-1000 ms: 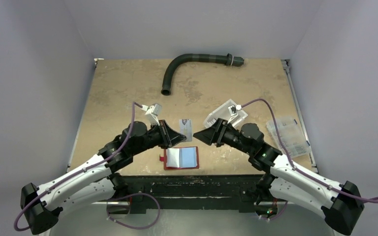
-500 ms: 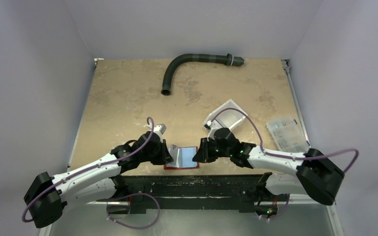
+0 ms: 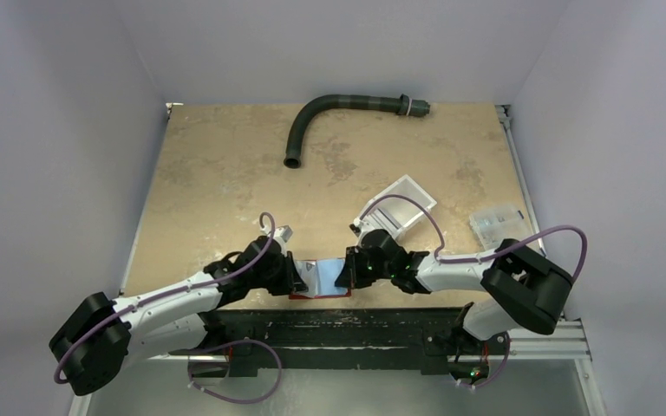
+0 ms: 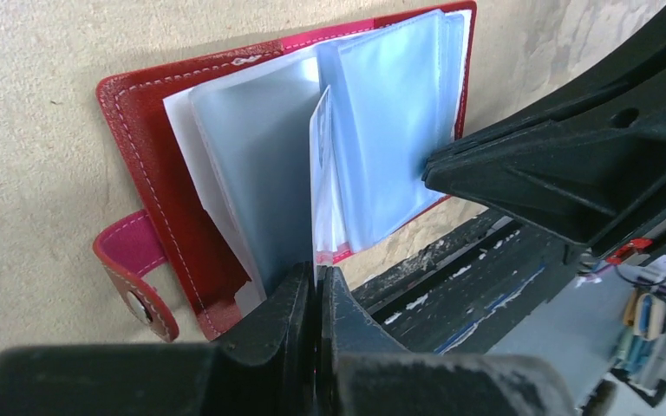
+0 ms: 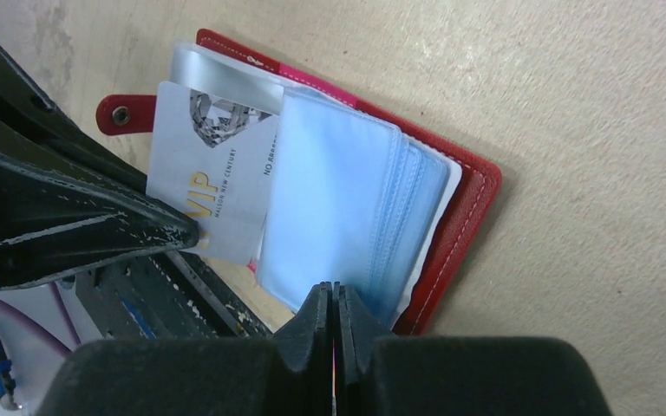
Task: Put the credit cards into the card holder
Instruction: Insert the credit card into the card holder.
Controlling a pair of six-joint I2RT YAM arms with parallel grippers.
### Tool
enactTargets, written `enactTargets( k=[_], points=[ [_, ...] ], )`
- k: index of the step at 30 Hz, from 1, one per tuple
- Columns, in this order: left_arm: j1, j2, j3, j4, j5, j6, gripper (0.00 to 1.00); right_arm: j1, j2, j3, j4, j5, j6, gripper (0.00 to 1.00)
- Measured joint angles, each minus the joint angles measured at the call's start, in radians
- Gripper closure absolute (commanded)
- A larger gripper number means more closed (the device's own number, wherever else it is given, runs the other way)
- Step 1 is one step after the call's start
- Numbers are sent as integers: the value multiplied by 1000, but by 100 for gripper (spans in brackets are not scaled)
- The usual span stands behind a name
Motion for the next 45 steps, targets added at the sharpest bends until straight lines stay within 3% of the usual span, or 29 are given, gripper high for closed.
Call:
enactTargets(
  k=[11,19,25,36,45],
  points=[
    [66,-51,-111,150,106,-94,100,0,23,-7,63,16,7,99],
    [66,-116,-125,146,129,-113,100,0,-55,-40,13,56,0,84],
    [66,-111,-142,166,144,-116,100,0,-83,-43,-25,57,-18,81],
    [67,-43,-188,293,189,-137,100,0,-76,-43,-26,67,-19,92],
    [67,-44,-202,343,201,-138,100,0,-84,-43,-34,82,-18,94]
  ],
)
